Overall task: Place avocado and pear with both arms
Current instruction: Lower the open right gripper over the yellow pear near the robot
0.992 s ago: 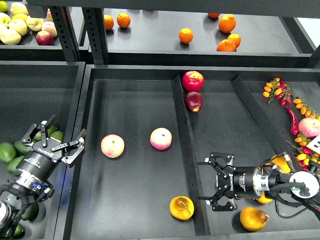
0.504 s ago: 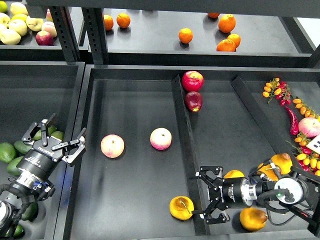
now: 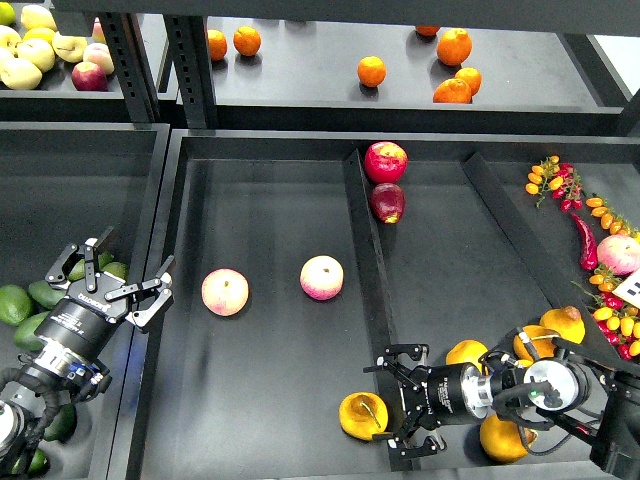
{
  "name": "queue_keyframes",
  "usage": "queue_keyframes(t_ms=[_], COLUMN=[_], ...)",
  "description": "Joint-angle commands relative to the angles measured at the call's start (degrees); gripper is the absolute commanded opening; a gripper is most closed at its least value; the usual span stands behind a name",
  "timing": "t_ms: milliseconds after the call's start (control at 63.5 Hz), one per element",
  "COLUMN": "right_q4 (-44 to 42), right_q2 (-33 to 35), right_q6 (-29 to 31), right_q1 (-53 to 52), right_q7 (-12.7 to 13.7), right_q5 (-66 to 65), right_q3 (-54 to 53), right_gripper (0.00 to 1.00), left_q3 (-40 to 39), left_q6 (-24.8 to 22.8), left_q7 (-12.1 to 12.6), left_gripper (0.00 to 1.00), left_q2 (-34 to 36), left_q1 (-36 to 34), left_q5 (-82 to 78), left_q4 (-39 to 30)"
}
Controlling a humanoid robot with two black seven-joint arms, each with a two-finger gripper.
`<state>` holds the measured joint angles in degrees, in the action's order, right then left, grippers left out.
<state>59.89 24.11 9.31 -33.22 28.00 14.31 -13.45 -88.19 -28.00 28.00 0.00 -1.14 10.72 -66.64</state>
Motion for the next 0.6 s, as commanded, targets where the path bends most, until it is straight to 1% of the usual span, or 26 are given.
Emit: queue_keyframes(t_ms=[0,205,583], right_q4=[-2.41,-4.34,-6.45], right_q2=[-1.70,-3.89,-5.48], right_q6=[0.00,0.00,0.00], right_q1=[0.00,0.00,0.00], right_q7=[0.00,0.00,0.00], right_q5=[-0.07,0.02,-0.42], right_q3=[0.00,0.09,2.02], right_gripper=[1.00,1.00,0.99], left_q3=[-0.05,0.13,0.13], left_q6=[0.00,0.00,0.00], left_q7=[0.00,0.00,0.00], left_gripper=[0.99,0.99,0.99], left_q2=[0.00,0.00,0.00], left_q1=[0.00,0.00,0.00], left_q5=[0.00,0.00,0.00], left_q4=[-0.07,-0.07,-0.16])
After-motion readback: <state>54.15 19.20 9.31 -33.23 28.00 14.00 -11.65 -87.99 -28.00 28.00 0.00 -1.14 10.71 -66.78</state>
